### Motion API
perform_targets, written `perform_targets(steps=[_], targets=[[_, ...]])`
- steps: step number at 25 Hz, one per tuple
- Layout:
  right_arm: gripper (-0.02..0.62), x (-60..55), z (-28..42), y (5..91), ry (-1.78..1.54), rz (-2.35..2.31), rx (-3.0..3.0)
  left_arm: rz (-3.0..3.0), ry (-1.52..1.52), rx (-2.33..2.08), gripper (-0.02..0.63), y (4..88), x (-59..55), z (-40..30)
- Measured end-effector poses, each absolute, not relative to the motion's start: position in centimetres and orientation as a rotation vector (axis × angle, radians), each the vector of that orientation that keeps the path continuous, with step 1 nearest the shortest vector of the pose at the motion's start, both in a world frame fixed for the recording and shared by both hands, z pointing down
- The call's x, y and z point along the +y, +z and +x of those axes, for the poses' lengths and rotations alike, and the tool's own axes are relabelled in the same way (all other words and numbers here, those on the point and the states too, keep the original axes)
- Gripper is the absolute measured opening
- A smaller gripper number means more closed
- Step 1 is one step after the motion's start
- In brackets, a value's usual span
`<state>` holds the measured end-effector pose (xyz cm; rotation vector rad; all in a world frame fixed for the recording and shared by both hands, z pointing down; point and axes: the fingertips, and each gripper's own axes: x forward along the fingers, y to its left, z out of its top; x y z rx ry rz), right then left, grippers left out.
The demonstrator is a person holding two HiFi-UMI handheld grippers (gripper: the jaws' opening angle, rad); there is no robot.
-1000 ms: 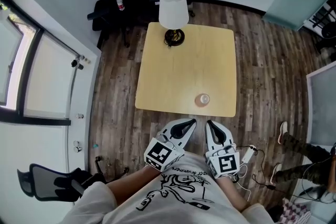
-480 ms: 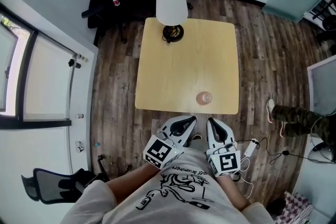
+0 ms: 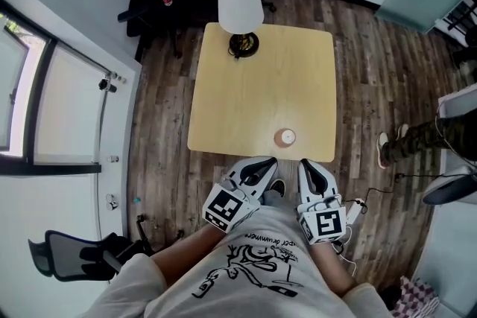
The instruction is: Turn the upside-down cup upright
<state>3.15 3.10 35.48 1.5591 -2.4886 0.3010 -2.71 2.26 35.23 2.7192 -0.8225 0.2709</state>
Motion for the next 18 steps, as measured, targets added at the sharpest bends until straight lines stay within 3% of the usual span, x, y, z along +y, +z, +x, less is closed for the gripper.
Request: perform_targets(steps=[18], targets=[[0.025,-1.6,6.4,38.2,0.199,1.400,-2.543,2.744,0.441,-0.813,0.011,39.7,-1.9,-0.1]])
